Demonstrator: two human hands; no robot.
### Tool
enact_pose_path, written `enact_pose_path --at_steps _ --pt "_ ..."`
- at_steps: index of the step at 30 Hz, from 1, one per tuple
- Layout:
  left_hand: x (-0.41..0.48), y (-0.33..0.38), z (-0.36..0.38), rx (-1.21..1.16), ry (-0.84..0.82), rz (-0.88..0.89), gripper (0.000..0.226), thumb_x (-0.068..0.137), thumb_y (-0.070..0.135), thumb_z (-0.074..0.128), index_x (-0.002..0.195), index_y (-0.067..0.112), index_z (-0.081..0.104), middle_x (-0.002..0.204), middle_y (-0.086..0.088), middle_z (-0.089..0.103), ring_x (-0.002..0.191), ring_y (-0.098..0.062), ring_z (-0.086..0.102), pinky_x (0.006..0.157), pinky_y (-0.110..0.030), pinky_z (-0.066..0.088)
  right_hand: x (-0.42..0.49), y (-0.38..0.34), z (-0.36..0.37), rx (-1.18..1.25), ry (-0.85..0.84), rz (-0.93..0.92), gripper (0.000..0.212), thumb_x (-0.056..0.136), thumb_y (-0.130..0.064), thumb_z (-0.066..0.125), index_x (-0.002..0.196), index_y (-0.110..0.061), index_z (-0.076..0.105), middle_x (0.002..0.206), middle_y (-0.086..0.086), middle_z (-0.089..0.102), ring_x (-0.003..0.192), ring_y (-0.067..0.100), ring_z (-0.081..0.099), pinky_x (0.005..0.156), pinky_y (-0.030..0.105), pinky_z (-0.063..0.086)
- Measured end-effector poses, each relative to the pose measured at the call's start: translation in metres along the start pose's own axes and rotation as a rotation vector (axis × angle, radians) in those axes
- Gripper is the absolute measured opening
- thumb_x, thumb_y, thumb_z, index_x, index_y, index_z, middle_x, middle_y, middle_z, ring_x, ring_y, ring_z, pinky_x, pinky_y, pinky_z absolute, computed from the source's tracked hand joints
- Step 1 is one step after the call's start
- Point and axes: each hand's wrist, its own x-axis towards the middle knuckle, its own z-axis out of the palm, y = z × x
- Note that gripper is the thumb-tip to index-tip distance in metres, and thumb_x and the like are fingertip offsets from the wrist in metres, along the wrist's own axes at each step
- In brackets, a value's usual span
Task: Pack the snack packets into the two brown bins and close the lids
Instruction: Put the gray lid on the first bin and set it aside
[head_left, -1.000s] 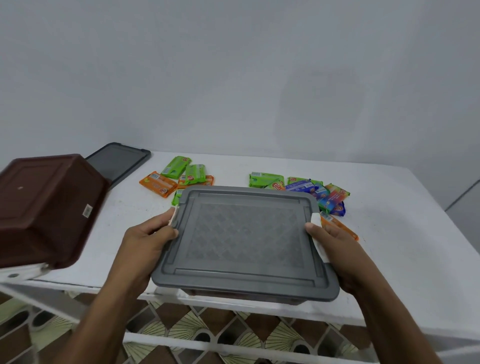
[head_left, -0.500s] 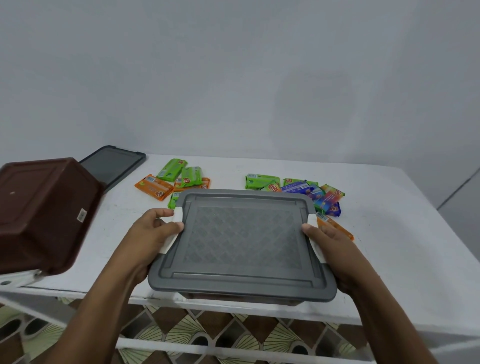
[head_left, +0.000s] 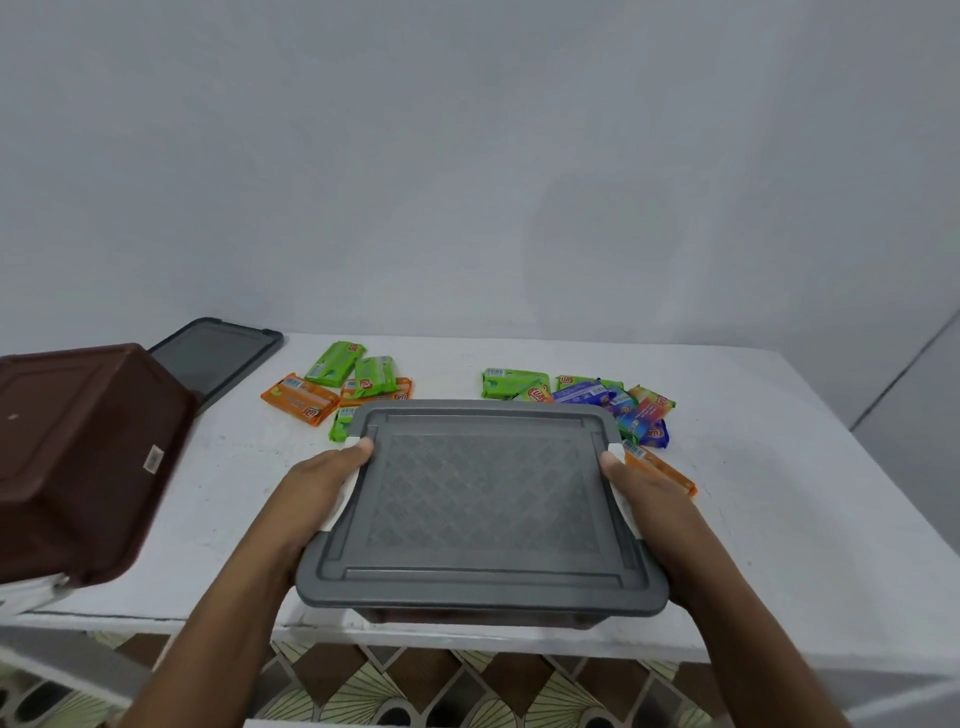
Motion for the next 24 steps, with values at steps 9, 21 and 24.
enact_pose_path --at_steps 9,21,24 --pt "-0.002 0.003 -0.001 -0.079 -0.022 0.016 0.023 0.097 0.034 0.065 0.101 0.015 0.076 0.088 0.003 0.077 0.079 -0.009 0.07 0.062 -0.025 0.048 -0.003 -0.001 0.0 0.047 0.016 0.028 0.049 0.094 -0.053 0.056 0.132 -0.022 0.056 0.126 0.007 0.063 0.109 0.028 0.063 0.089 0.049 0.057" --pt "0.015 0.107 -0.028 -0.147 -0.125 0.249 0.019 0.096 0.029 0.068 0.082 0.016 0.066 0.082 0.007 0.068 0.042 0.008 0.061 0.036 -0.014 0.044 -0.017 -0.097 0.001 0.245 0.13 -0.119 0.043 0.088 -0.047 0.07 0.11 -0.01 0.066 0.115 0.006 0.057 0.08 0.017 0.066 0.056 0.028 0.053" --pt "0.034 0.134 -0.021 -0.145 -0.112 0.284 0.022 0.098 0.029 0.066 0.08 0.016 0.063 0.08 0.005 0.059 0.038 0.005 0.059 0.033 -0.015 0.043 0.008 -0.126 0.001 0.245 0.127 -0.169 0.049 0.087 -0.048 0.071 0.117 -0.01 0.064 0.124 0.007 0.055 0.087 0.021 0.07 0.063 0.032 0.057"
